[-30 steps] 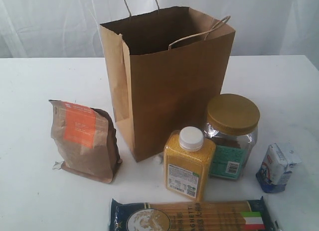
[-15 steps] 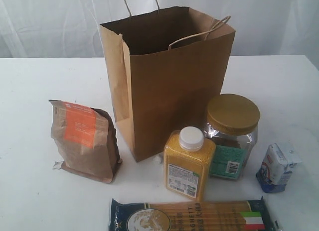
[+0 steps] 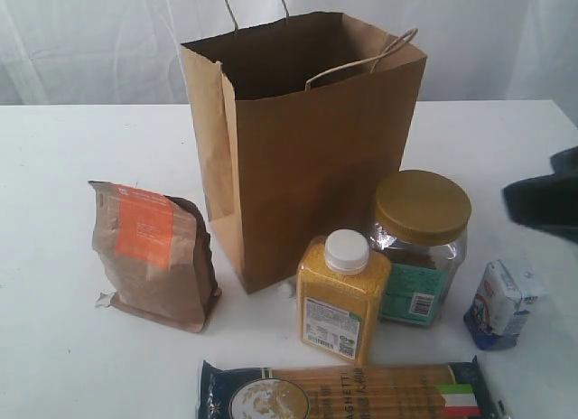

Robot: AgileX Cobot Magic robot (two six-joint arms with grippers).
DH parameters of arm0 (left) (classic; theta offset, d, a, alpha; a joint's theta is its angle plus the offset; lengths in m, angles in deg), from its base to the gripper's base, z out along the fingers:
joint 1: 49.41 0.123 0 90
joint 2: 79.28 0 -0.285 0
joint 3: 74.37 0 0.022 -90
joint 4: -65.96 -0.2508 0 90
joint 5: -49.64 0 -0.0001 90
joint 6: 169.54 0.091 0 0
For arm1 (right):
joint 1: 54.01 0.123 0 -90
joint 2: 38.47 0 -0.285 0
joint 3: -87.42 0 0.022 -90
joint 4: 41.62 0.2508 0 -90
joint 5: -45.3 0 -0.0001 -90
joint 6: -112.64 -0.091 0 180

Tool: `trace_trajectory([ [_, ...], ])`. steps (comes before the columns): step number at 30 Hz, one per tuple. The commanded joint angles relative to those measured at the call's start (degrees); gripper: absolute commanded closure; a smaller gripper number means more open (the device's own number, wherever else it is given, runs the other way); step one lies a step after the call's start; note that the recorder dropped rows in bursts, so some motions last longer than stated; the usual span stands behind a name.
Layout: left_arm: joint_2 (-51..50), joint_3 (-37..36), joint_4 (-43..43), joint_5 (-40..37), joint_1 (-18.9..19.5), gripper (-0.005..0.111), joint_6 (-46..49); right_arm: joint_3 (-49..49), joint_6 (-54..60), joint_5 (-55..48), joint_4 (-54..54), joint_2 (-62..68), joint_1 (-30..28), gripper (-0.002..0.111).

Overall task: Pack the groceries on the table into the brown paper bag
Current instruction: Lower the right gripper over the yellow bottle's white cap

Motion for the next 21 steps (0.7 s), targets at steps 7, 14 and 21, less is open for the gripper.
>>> trace_trajectory([
  [7, 0.3, -0.15, 0.29, -0.05, 0.26, 0.107, -0.24, -7.09, 14.52, 2.78, 2.27, 25.42, 10.99, 0.038],
  [14, 0.3, -0.15, 0.29, -0.05, 0.26, 0.107, -0.24, -12.5, 15.4, 4.47, -2.74, 39.2, 13.76, 0.038],
  [21, 0.3, -0.15, 0.29, -0.05, 0.26, 0.107, -0.13, -13.57, 15.4, 4.49, -5.45, 43.77, 13.76, 0.038],
])
